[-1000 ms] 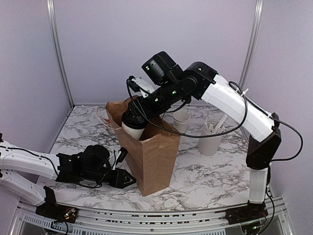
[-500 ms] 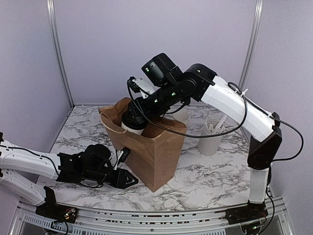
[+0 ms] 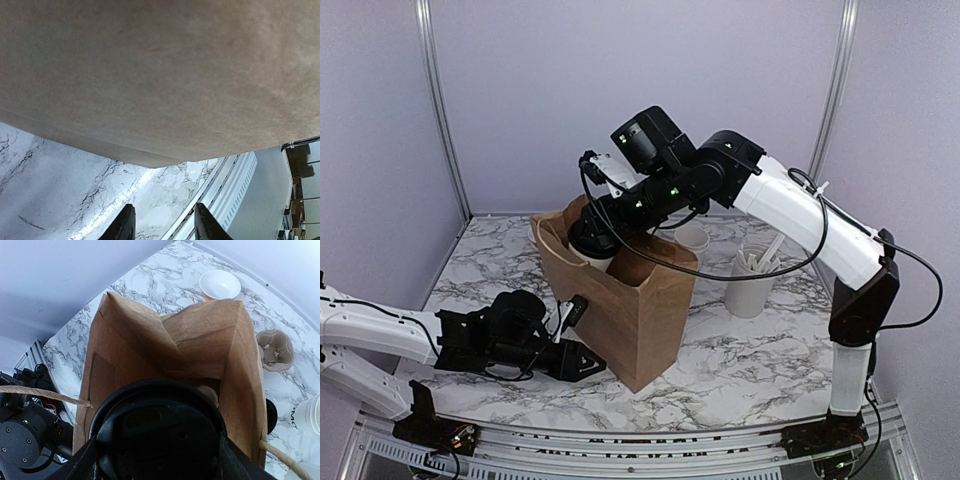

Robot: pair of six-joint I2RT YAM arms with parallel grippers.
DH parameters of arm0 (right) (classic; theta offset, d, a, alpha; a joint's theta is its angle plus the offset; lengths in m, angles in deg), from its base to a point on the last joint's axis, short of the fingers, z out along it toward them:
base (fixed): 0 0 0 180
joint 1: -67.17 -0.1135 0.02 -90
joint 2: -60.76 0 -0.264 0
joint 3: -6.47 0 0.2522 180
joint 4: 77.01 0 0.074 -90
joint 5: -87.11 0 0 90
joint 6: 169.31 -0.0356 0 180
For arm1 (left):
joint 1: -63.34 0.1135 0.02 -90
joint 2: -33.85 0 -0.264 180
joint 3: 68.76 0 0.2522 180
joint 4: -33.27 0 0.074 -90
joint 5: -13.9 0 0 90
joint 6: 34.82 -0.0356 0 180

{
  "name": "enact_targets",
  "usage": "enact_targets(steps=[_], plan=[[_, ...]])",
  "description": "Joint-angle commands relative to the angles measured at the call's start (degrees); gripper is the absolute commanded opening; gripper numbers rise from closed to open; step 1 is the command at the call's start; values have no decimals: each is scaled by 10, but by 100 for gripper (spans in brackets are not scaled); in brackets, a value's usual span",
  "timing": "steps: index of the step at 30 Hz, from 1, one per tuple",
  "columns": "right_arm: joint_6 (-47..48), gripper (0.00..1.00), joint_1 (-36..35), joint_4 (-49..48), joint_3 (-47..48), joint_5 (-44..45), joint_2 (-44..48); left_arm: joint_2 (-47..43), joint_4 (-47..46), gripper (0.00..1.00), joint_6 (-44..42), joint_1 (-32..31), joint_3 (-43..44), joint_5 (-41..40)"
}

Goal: Pack the takeout coffee

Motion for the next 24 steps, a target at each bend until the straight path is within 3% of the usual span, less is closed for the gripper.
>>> enact_targets(steps=[1, 13, 24], plan=[[19, 52, 3, -42, 25, -12, 21, -14, -13, 41, -5, -5, 12, -1], [-8, 52, 3, -35, 12, -16, 12, -18, -1, 41, -8, -6, 18, 1], [-48, 51, 1, -29, -75, -25, 46, -12, 1, 41, -11, -7, 27, 2]])
